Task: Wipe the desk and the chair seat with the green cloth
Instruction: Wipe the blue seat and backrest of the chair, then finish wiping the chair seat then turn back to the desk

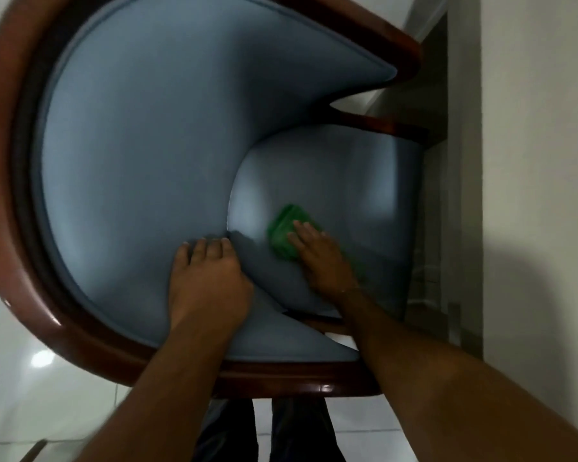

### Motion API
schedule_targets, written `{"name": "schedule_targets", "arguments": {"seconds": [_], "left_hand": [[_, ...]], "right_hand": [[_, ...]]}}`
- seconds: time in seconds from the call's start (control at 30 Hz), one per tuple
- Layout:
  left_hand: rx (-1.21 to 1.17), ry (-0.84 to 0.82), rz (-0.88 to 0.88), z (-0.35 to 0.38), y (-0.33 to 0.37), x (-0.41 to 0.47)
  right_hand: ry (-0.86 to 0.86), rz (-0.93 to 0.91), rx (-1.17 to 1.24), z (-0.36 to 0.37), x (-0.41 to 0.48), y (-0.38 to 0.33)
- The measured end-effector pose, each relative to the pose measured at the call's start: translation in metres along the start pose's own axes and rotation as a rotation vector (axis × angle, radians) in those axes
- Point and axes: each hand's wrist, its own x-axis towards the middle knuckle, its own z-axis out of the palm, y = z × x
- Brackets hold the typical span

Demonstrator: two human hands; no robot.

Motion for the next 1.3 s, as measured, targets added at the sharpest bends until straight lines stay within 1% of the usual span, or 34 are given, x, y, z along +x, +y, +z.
{"name": "schedule_targets", "arguments": {"seconds": [0.07, 0.1, 0.2, 0.27, 0.33, 0.4, 0.43, 0.5, 0.53, 0.63, 0.8, 0.87, 0.97, 1.07, 1.13, 1.2, 1.3], "left_hand": [[-0.019, 0.018, -0.008, 0.003, 0.0, 0.001], [-0.026, 0.027, -0.014, 0.004, 0.0, 0.001], [-0.066, 0.054, -0.018, 0.007, -0.001, 0.003], [-0.115, 0.107, -0.022, 0.002, -0.001, -0.002], [-0.151, 0.161, -0.019, -0.009, -0.001, -0.014], [-0.148, 0.212, 0.019, -0.028, -0.003, -0.027], [-0.14, 0.24, 0.042, -0.042, -0.004, -0.033], [-0.134, 0.346, 0.076, -0.083, -0.005, -0.041], [-0.144, 0.434, 0.096, -0.111, -0.003, -0.046], [-0.131, 0.717, 0.156, -0.225, 0.009, -0.072], [-0.151, 0.946, 0.243, -0.414, 0.035, -0.119], [-0.157, 1.079, 0.301, -0.481, 0.046, -0.149], [-0.158, 1.215, 0.346, -0.556, 0.061, -0.197], [-0.127, 1.283, 0.364, -0.599, 0.074, -0.234], [-0.109, 1.344, 0.362, -0.615, 0.083, -0.255], [-0.104, 1.385, 0.373, -0.62, 0.101, -0.277], [-0.112, 1.395, 0.408, -0.614, 0.138, -0.297]], "right_hand": [[0.06, 0.281, 0.071, -0.015, -0.007, 0.012], [0.081, 0.371, 0.105, -0.023, -0.01, 0.016], [0.167, 0.54, 0.287, -0.046, -0.007, 0.004], [0.31, 0.655, 0.403, -0.071, 0.004, -0.023], [0.464, 0.715, 0.49, -0.107, 0.019, -0.053], [0.601, 0.66, 0.56, -0.152, 0.029, -0.078], [0.639, 0.61, 0.582, -0.176, 0.031, -0.087], [0.656, 0.547, 0.59, -0.23, 0.034, -0.103], [0.662, 0.517, 0.582, -0.259, 0.036, -0.109], [0.747, 0.414, 0.507, -0.369, 0.037, -0.127], [0.923, 0.326, 0.288, -0.56, 0.03, -0.156], [0.981, 0.293, 0.194, -0.633, 0.02, -0.174], [1.085, 0.262, 0.106, -0.722, 0.0, -0.197], [1.156, 0.23, 0.061, -0.779, -0.022, -0.21], [1.184, 0.237, 0.004, -0.802, -0.042, -0.215], [1.22, 0.237, -0.038, -0.815, -0.072, -0.213], [1.269, 0.203, -0.048, -0.818, -0.117, -0.206]]}}
